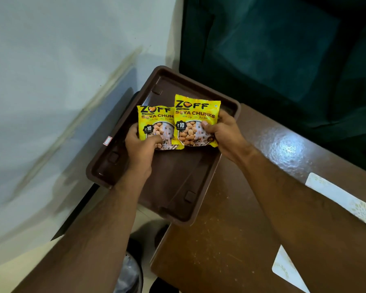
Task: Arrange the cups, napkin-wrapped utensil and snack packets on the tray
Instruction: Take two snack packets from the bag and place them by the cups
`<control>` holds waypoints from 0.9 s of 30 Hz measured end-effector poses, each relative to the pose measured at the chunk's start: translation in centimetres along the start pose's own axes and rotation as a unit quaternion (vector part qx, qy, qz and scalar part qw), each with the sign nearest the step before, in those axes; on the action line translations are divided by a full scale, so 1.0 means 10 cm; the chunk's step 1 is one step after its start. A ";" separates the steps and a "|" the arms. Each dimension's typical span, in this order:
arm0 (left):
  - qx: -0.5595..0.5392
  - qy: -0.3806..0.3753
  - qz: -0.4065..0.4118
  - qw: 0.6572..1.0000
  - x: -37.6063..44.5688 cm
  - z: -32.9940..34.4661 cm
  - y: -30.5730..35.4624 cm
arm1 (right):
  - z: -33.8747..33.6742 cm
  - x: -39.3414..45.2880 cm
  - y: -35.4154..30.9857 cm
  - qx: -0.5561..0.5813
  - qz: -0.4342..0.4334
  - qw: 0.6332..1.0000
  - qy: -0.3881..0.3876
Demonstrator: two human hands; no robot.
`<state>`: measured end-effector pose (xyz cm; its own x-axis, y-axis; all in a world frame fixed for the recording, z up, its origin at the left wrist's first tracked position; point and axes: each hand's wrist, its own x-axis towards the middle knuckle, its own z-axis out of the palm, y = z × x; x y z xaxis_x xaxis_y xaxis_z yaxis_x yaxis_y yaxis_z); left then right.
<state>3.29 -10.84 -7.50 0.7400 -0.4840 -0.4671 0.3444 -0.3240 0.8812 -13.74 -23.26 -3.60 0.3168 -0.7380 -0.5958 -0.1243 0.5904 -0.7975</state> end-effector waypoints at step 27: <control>-0.091 -0.135 -0.057 0.985 -0.68 0.41 0.18 | -0.72 -0.57 -0.04 0.068 -0.105 0.992 0.003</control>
<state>-3.49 -11.47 -3.07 0.5179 -0.6600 -0.5443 0.5318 -0.2500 0.8091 -22.27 -21.64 -0.57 0.3164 -0.8510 -0.4191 0.0714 0.4619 -0.8841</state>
